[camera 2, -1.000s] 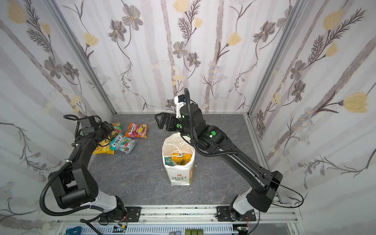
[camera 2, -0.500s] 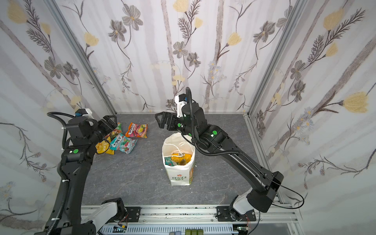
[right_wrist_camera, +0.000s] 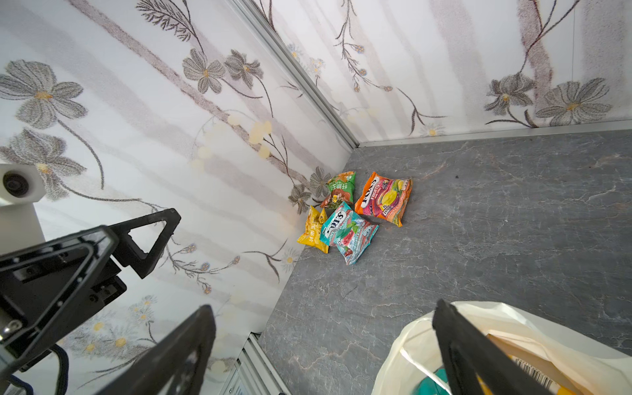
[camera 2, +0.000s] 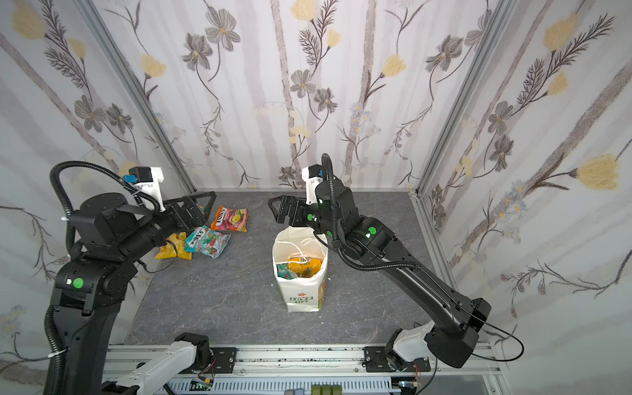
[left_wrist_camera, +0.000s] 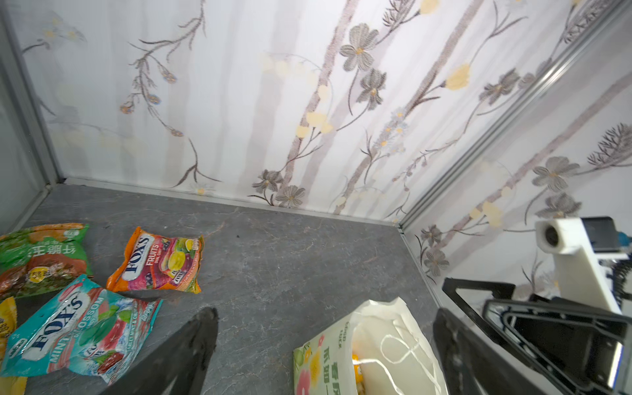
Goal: Take the snacks out of the paper bag
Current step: 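Move the left gripper back over the bag while the right gripper reaches into it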
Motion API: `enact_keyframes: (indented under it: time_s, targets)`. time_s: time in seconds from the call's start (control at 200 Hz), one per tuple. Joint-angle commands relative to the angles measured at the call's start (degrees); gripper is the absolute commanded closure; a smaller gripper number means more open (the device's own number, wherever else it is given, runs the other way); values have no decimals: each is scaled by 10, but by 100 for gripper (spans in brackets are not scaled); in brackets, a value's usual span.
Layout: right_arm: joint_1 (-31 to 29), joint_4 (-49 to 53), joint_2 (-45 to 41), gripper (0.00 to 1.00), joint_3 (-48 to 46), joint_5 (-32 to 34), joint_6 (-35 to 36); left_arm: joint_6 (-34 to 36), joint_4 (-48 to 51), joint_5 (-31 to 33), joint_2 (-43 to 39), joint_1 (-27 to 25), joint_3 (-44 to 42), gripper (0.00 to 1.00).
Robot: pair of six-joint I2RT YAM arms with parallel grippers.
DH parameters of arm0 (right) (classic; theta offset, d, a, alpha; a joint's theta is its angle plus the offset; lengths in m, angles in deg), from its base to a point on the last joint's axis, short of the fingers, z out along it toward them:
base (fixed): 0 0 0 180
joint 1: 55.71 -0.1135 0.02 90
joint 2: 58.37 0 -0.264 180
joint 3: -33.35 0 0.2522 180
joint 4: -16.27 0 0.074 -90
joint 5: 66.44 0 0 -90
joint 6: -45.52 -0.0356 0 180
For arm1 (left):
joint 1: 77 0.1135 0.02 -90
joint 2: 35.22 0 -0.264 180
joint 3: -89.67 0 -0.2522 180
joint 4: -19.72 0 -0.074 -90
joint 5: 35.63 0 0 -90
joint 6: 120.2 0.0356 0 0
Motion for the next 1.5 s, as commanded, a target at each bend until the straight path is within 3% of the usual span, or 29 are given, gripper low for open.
enact_keyframes:
  time_s: [0.0,0.12,0.33,0.565,0.695,0.984,1.494]
  targets:
    - [0,24,1,2,-6,-10,-15,54,59,-61,16,-38,35,0]
    - [1,45,7,7,-12,-8,-32,110,120,-59,42,-107,70,0]
    - [1,106,19,26,-15,37,-60,211,188,-69,98,-221,107,0]
    - [6,137,73,61,-21,45,-48,261,197,-62,140,-242,133,0]
    - [9,165,92,72,-22,65,-35,283,199,-49,152,-242,148,0]
    - [8,167,99,75,-85,59,-22,310,208,-32,159,-243,155,0]
    - [-26,144,109,75,-154,56,-11,290,167,-42,150,-242,111,0]
